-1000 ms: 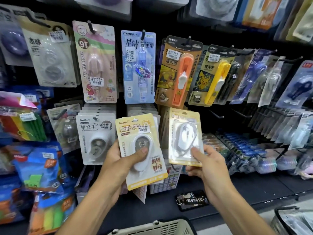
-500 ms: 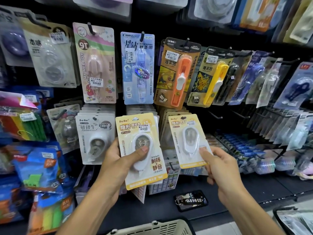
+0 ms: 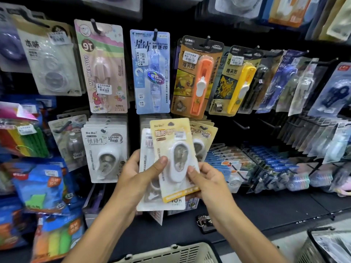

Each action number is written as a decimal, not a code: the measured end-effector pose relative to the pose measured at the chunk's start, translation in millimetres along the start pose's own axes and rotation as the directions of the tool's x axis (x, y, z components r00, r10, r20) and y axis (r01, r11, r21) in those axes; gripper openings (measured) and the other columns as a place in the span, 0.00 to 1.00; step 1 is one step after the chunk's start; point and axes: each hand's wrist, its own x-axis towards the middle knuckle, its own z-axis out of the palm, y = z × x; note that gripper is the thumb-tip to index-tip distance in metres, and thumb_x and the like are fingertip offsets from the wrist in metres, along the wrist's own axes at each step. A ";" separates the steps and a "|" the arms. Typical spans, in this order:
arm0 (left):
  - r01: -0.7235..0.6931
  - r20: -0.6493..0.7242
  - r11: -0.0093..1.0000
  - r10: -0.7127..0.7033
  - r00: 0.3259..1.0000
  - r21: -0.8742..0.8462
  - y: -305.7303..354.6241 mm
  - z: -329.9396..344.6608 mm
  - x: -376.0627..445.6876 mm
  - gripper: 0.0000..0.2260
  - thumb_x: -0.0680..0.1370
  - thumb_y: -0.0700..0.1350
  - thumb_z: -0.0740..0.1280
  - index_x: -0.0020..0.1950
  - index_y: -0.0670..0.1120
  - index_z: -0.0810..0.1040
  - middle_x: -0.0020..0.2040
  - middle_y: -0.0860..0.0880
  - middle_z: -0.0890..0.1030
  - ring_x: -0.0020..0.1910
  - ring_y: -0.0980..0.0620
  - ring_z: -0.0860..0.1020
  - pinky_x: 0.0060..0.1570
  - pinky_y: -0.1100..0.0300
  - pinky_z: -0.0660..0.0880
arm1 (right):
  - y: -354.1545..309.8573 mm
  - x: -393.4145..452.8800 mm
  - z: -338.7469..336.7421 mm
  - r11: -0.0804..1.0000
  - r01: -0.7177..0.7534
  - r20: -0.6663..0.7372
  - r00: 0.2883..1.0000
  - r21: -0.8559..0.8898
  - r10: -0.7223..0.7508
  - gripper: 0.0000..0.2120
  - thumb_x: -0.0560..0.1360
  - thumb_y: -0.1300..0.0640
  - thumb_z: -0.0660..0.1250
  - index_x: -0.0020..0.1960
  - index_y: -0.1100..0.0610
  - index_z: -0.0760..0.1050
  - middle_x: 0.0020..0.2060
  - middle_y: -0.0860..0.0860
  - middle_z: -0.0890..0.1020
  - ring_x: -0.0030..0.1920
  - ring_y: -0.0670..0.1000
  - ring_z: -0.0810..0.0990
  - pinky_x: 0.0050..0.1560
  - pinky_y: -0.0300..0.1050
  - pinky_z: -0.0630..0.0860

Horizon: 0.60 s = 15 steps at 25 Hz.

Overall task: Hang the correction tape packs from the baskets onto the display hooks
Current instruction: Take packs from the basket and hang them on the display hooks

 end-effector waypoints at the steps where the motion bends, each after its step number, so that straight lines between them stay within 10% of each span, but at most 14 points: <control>1: -0.022 -0.002 1.000 0.022 1.000 -0.005 0.7 -1.9 0.5 0.26 0.65 0.49 0.78 0.62 0.48 0.80 0.54 0.49 0.88 0.51 0.51 0.87 0.40 0.65 0.81 | -1.9 1.8 -6.1 1.000 0.009 -0.056 0.998 0.029 -0.008 0.05 0.82 0.59 0.65 0.48 0.58 0.78 0.38 0.53 0.86 0.33 0.49 0.83 0.28 0.42 0.79; 12: -0.071 -0.115 0.997 0.072 0.991 0.007 9.0 -7.4 1.2 0.14 0.77 0.36 0.72 0.59 0.50 0.81 0.53 0.51 0.88 0.50 0.54 0.86 0.43 0.66 0.81 | -1.9 9.5 -56.9 0.965 -0.016 -0.476 0.872 -0.260 -0.114 0.05 0.76 0.47 0.72 0.49 0.47 0.83 0.36 0.48 0.84 0.32 0.50 0.77 0.32 0.44 0.71; 15: -0.067 -0.112 0.997 0.069 0.991 0.028 6.8 -4.5 -0.2 0.13 0.76 0.36 0.72 0.58 0.49 0.81 0.52 0.52 0.88 0.50 0.55 0.86 0.42 0.68 0.80 | 2.0 12.5 -55.6 0.977 -0.211 -0.397 0.896 0.016 0.200 0.20 0.76 0.53 0.74 0.65 0.54 0.73 0.39 0.52 0.83 0.32 0.51 0.77 0.28 0.46 0.74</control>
